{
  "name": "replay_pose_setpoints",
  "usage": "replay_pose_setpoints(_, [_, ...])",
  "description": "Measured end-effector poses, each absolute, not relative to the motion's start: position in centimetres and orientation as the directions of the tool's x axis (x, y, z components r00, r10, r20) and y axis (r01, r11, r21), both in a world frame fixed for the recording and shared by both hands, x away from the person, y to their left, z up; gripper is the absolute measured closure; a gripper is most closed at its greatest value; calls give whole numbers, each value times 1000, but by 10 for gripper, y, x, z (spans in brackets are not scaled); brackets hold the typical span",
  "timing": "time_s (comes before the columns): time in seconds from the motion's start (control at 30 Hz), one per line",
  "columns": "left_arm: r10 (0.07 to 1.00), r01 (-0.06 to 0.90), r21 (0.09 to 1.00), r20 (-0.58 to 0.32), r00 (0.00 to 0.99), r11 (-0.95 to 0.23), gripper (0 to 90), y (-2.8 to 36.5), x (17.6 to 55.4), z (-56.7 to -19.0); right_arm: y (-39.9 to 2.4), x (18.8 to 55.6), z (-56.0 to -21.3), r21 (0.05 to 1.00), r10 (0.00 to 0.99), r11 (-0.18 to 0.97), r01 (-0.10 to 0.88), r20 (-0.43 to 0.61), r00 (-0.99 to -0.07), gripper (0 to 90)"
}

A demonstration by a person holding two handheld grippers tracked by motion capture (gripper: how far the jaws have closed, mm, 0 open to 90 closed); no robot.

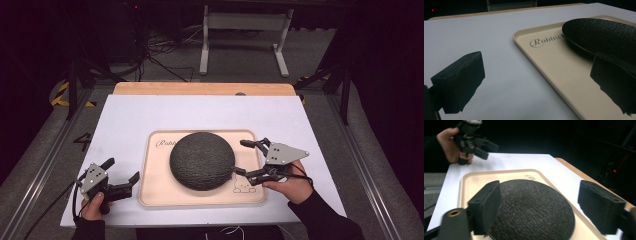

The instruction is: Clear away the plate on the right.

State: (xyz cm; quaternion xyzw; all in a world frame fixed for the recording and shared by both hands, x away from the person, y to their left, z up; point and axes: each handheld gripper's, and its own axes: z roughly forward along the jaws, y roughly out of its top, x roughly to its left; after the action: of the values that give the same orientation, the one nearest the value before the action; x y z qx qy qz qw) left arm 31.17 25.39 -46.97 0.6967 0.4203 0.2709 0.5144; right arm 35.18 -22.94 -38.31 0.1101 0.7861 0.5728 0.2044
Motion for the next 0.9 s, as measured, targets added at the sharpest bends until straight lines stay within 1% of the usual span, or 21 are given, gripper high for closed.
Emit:
replay_pose_setpoints(0.1, [864, 308, 944, -56, 500, -117, 4, 254, 312, -470, -242, 354, -381, 953, 450, 299, -45, -182, -874, 130])
replay_pose_setpoints(0.13, [864, 308, 944, -56, 500, -117, 4, 254, 312, -470, -242, 354, -381, 953, 450, 299, -45, -182, -874, 130])
replay_pose_setpoints(0.17, [864, 308, 944, -56, 500, -117, 5, 254, 312, -470, -251, 355, -381, 959, 480, 284, -11, -152, -864, 127])
replay_pose_setpoints(0.43, [863, 306, 945, -55, 501, -118, 4, 254, 312, -470, -280, 361, -382, 972, 544, 231, 37, -98, -834, 90])
replay_pose_setpoints(0.77, [861, 307, 944, -57, 505, -118, 4, 254, 311, -470, -309, 366, -389, 977, 615, 201, 78, -63, -786, 67])
replay_pose_setpoints(0.9, [861, 303, 946, -55, 506, -117, 5, 254, 311, -470, -322, 369, -399, 974, 654, 197, 109, -48, -755, 56])
